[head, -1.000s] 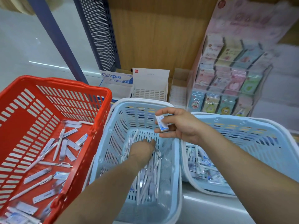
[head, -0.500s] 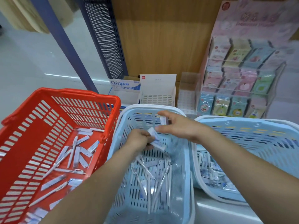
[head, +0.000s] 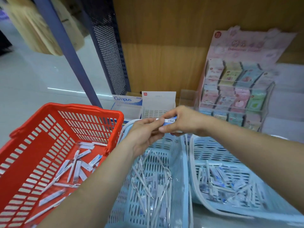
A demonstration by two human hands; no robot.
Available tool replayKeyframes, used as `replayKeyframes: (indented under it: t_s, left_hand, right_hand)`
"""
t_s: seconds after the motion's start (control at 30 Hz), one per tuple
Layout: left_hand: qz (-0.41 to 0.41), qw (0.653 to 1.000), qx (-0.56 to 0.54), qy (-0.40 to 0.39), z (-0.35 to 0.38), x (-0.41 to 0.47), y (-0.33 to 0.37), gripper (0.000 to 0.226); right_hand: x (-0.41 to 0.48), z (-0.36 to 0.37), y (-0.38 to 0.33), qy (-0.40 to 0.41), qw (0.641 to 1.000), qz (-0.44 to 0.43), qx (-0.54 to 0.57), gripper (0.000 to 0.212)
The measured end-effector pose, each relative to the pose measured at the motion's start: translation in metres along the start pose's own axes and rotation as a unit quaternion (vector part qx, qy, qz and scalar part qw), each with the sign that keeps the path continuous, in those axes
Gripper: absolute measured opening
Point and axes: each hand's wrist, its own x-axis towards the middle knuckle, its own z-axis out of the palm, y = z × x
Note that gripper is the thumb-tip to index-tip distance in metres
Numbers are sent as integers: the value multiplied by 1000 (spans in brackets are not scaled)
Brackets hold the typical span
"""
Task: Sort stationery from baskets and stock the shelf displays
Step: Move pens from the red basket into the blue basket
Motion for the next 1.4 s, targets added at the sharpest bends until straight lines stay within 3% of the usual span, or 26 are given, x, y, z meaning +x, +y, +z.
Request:
replayKeyframes:
  t_s: [0.17, 0.37, 0.5, 0.6, 0.73, 0.87, 1.07, 1.27, 1.4]
  left_hand:
    - [5, 997, 32, -68, 26, -23, 1, 23]
    - [-8, 988, 119, -100, 87, -30, -21, 6]
    - [31, 983, 142, -108, 126, -29, -49, 14]
    - [46, 966, 223, -123, 151, -24, -70, 21]
    - [27, 895, 420, -149, 163, -4, -104, 37]
    - [49, 769, 610, -185, 159, 13, -118, 35]
    - [25, 599, 763, -243, 170, 46, -142, 45]
    - [-57, 584, 777, -228, 167, 63, -167, 53]
    - [-78, 579, 774, -245, 165, 63, -179, 60]
  right_hand:
    - [-49, -22, 4, -18, 999, 10, 34, 33]
    - [-97, -47, 45, 43, 992, 42, 111, 23]
    - [-126, -61, 83, 90, 961, 76, 250, 18]
    - [-139, -62, 122, 158, 938, 103, 291, 10]
    - [-149, -68, 168, 182, 944, 151, 229, 16]
    - [-141, -78, 212, 221, 920, 253, 200, 18]
    - [-104, -57, 259, 234, 888, 328, 221, 23]
    - [-98, -59, 257, 204, 890, 307, 269, 40]
    - [-106, -65, 266, 231, 893, 343, 177, 50]
